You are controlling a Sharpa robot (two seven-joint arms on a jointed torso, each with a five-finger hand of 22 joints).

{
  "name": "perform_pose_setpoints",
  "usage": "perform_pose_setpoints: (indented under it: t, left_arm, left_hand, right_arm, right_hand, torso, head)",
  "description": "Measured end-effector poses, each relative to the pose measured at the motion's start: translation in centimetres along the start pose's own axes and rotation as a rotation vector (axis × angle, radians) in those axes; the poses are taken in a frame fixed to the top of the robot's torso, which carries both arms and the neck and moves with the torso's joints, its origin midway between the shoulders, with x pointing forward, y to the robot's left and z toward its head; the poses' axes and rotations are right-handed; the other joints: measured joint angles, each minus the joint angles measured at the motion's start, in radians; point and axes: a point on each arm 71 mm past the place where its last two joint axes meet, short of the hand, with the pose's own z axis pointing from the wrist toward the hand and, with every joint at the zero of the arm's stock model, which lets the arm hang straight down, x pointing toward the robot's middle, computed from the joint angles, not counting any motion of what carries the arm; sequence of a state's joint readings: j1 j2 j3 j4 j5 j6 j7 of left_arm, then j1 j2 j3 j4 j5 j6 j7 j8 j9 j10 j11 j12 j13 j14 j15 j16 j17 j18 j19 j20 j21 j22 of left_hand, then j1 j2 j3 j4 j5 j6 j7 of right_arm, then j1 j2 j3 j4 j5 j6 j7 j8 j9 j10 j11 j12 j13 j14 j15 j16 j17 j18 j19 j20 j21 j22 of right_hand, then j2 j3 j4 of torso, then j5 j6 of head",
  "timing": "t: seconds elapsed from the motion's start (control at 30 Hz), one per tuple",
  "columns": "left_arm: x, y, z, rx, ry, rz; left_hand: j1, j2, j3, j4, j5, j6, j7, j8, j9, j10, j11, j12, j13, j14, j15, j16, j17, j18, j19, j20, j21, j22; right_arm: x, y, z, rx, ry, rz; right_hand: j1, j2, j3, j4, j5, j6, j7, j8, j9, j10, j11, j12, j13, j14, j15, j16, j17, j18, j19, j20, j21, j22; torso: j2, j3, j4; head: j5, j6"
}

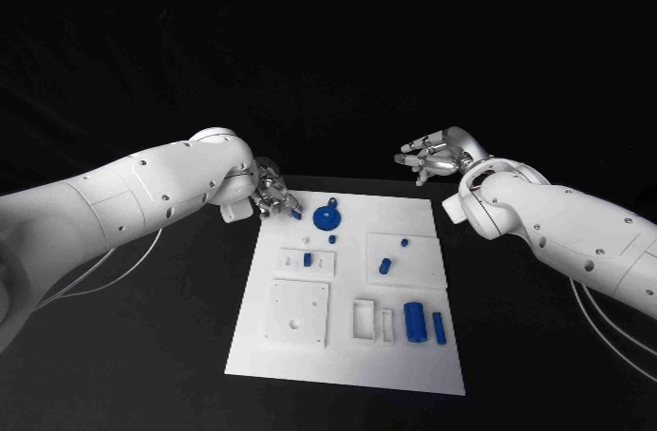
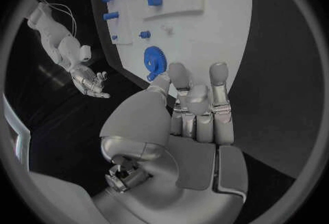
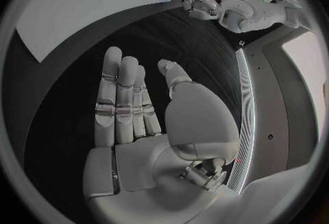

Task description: Assemble the parts on the task board

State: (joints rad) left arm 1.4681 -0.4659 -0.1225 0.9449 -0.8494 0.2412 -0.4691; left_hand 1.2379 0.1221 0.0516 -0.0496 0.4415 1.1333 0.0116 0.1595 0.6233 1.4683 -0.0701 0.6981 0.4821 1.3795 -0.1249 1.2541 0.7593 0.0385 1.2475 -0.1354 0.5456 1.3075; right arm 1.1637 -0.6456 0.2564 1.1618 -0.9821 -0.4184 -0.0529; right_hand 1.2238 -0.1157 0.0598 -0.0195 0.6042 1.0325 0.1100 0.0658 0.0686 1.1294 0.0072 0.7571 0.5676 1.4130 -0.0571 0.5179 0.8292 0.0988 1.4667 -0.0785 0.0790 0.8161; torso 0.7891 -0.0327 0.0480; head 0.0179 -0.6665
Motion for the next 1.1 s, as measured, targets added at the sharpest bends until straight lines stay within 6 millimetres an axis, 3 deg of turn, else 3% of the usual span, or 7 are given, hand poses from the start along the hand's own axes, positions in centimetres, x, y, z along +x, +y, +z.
perform_pose_setpoints:
  t: [0.03, 0.07, 0.2, 0.37, 0.73, 0.97, 1.1]
  left_arm:
    - [0.1, 0.0, -0.1, 0.004, -0.002, -0.003]
    - [0.2, -0.1, -0.2, 0.011, -0.005, -0.006]
    - [0.6, -0.3, -0.7, 0.038, -0.017, -0.019]
    - [1.1, -0.2, -1.5, 0.072, -0.034, -0.036]
    - [1.7, 0.6, -4.1, 0.125, -0.049, -0.049]
    - [2.8, 1.2, -5.7, 0.144, -0.038, -0.029]
    - [3.4, 1.5, -6.4, 0.150, -0.037, -0.008]
  left_hand:
    - [-0.003, -0.003, 0.000, 0.000, 0.011, 0.000, 0.000, -0.001, 0.000, 0.000, 0.000, 0.001, -0.003, 0.000, 0.000, 0.004, 0.002, 0.000, 0.002, 0.002, 0.000, 0.000]
    - [-0.008, -0.008, 0.000, 0.000, 0.024, 0.002, 0.002, -0.002, 0.040, 0.000, 0.000, 0.008, -0.007, 0.004, -0.001, 0.004, 0.006, 0.000, 0.002, 0.002, 0.000, 0.000]
    - [-0.023, -0.023, 0.000, 0.000, 0.062, 0.009, 0.009, -0.003, 0.075, 0.000, 0.000, 0.019, -0.033, 0.016, -0.002, 0.004, 0.015, 0.000, 0.002, 0.002, 0.006, 0.000]
    - [-0.028, -0.028, 0.005, -0.005, 0.087, 0.013, 0.013, -0.004, 0.079, 0.004, -0.004, 0.036, -0.075, 0.023, -0.002, 0.004, 0.027, 0.000, 0.009, 0.001, 0.012, 0.000]
    - [-0.036, -0.036, 0.006, -0.011, 0.112, 0.018, 0.018, -0.010, 0.076, 0.004, -0.004, 0.043, -0.100, 0.023, -0.002, 0.008, 0.039, 0.000, 0.009, 0.001, 0.019, 0.000]
    - [-0.041, -0.041, 0.012, -0.019, 0.123, 0.022, 0.021, -0.015, 0.071, 0.004, -0.004, 0.050, -0.113, 0.030, -0.002, 0.008, 0.044, 0.000, 0.009, 0.001, 0.023, 0.000]
    - [-0.045, -0.045, 0.019, -0.026, 0.128, 0.022, 0.021, -0.016, 0.069, 0.004, -0.004, 0.055, -0.118, 0.030, -0.002, 0.008, 0.046, 0.000, 0.009, 0.001, 0.023, 0.001]
  right_arm:
    - [0.0, 0.0, 0.0, 0.000, 0.000, 0.000]
    - [-0.1, -0.1, 0.0, 0.001, -0.001, 0.000]
    - [-0.3, -0.2, -0.1, 0.004, -0.003, -0.001]
    - [-0.4, -0.3, -0.1, 0.006, -0.006, -0.002]
    - [-1.0, -0.7, -0.2, 0.014, -0.013, -0.004]
    - [-1.4, -1.1, -0.3, 0.021, -0.019, -0.006]
    - [-1.5, -1.2, -0.4, 0.025, -0.021, -0.005]
  right_hand:
    - [0.000, 0.000, 0.000, 0.000, 0.000, 0.000, 0.000, 0.000, 0.000, 0.000, 0.000, 0.000, 0.000, 0.000, 0.000, 0.000, 0.000, 0.000, 0.000, 0.000, 0.000, 0.000]
    - [0.000, 0.000, 0.000, 0.000, 0.000, 0.000, 0.000, 0.000, 0.000, 0.000, 0.000, 0.000, 0.000, 0.000, 0.000, 0.000, 0.000, 0.000, 0.000, 0.000, 0.000, 0.000]
    - [0.000, 0.000, 0.000, 0.000, 0.000, 0.000, 0.000, 0.000, 0.000, 0.000, 0.000, 0.000, 0.000, 0.000, 0.000, 0.000, 0.000, 0.000, 0.000, 0.000, 0.000, 0.000]
    - [0.000, 0.000, 0.000, 0.000, 0.000, 0.000, 0.000, 0.000, 0.000, 0.000, 0.000, 0.000, 0.000, 0.000, 0.000, 0.000, 0.000, 0.000, 0.000, 0.000, 0.000, 0.000]
    - [0.000, 0.000, 0.000, 0.000, 0.000, 0.000, 0.000, 0.000, 0.000, 0.000, 0.000, 0.000, 0.000, 0.000, 0.000, 0.000, 0.000, 0.000, 0.000, 0.000, 0.000, 0.000]
    - [0.000, 0.000, 0.000, 0.000, 0.000, 0.000, 0.000, 0.000, 0.000, -0.001, -0.001, 0.000, -0.002, 0.000, 0.000, 0.000, -0.003, 0.000, 0.000, 0.000, 0.008, -0.013]
    - [0.000, 0.000, 0.000, 0.000, 0.000, 0.000, 0.000, 0.000, 0.000, -0.004, -0.003, 0.000, -0.004, 0.000, 0.000, 0.000, -0.004, 0.000, 0.000, 0.000, 0.008, -0.014]
  torso:
    - [0.000, -0.0001, 0.0000]
    - [0.000, -0.0002, 0.0000]
    - [-0.001, -0.0005, 0.0007]
    - [-0.002, -0.0013, 0.0015]
    - [-0.003, -0.0018, 0.0021]
    - [-0.006, -0.0037, 0.0069]
    - [-0.006, -0.0043, 0.0068]
  head:
    - [0.000, 0.000]
    - [0.001, 0.000]
    - [0.002, 0.001]
    - [0.005, 0.002]
    - [0.002, 0.002]
    - [-0.002, -0.003]
    - [0.003, -0.004]
